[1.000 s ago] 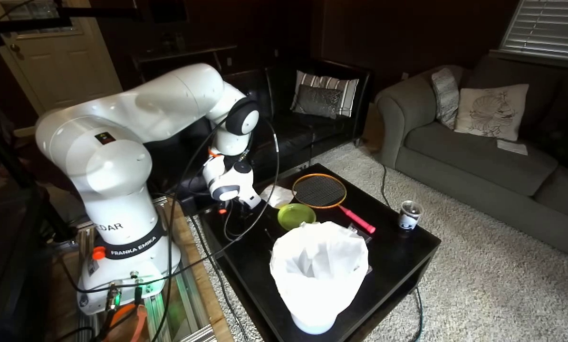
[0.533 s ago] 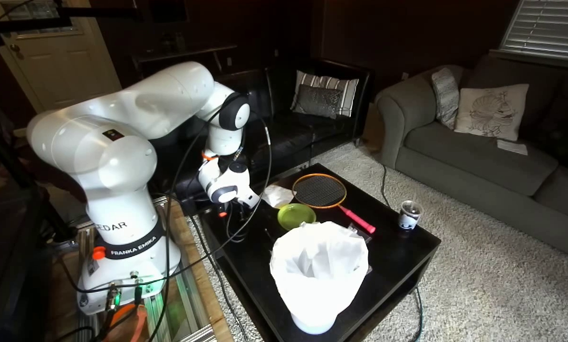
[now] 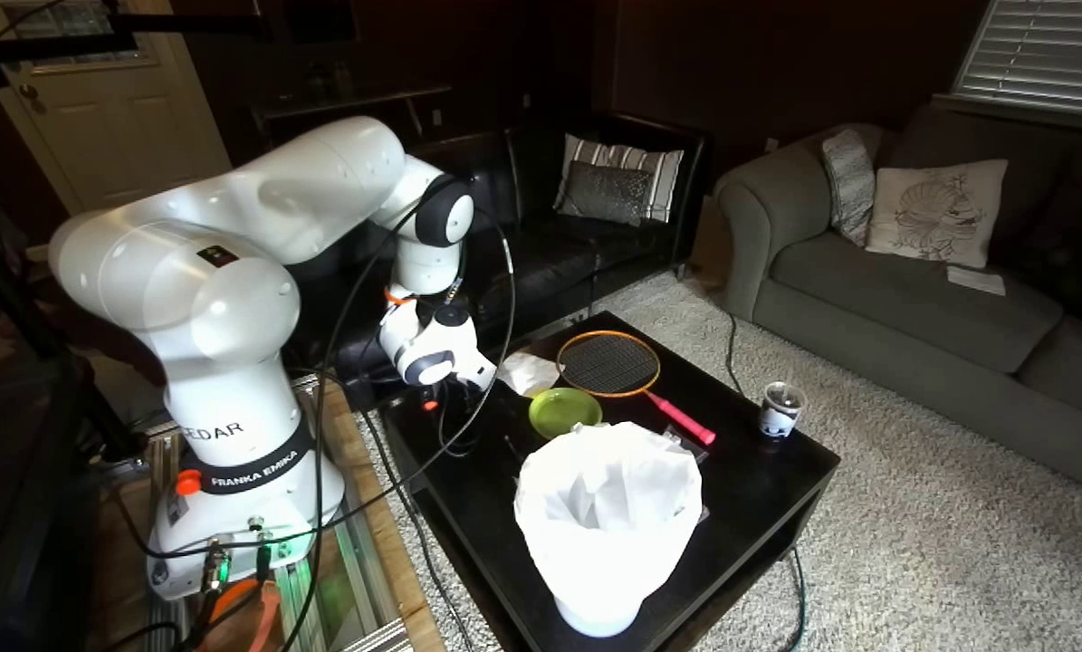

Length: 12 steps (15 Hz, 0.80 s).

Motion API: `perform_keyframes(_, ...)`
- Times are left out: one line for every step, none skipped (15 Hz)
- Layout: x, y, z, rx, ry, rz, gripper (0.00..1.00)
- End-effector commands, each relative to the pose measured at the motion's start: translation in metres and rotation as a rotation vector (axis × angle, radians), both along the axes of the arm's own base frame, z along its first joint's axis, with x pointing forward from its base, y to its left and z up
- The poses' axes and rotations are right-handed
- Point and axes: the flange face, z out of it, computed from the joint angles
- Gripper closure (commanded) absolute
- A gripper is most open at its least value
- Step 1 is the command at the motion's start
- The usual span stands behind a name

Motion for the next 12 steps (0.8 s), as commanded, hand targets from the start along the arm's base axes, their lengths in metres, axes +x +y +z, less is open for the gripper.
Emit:
perform_keyframes(0.005,0.003,-0.001,-0.01,-0.027,0.013,0.24)
perform_keyframes(0.006,0.003,-0.002,-0.014,-0.028,0.018,0.37)
perform_keyframes(0.006,0.002,-0.003,-0.021,-0.029,0.023,0.38)
perform_keyframes(0.006,0.001,-0.003,-0.029,-0.033,0.029,0.44)
perform_keyframes(0.006,0.001,-0.004,-0.037,-0.037,0.036,0.51)
perform_keyframes(0.005,0.0,-0.005,-0.044,-0.042,0.044,0.59)
perform_keyframes(0.004,0.001,-0.007,-0.052,-0.046,0.055,0.66)
perform_keyframes(0.004,0.003,-0.008,-0.057,-0.051,0.065,0.73)
perform_keyframes(0.004,0.005,-0.01,-0.06,-0.054,0.075,0.79)
perform_keyframes(0.003,0.006,-0.012,-0.065,-0.057,0.083,0.86)
perform_keyframes(0.002,0.006,-0.014,-0.072,-0.054,0.092,0.92)
perform_keyframes(0.002,0.006,-0.015,-0.076,-0.052,0.098,0.99)
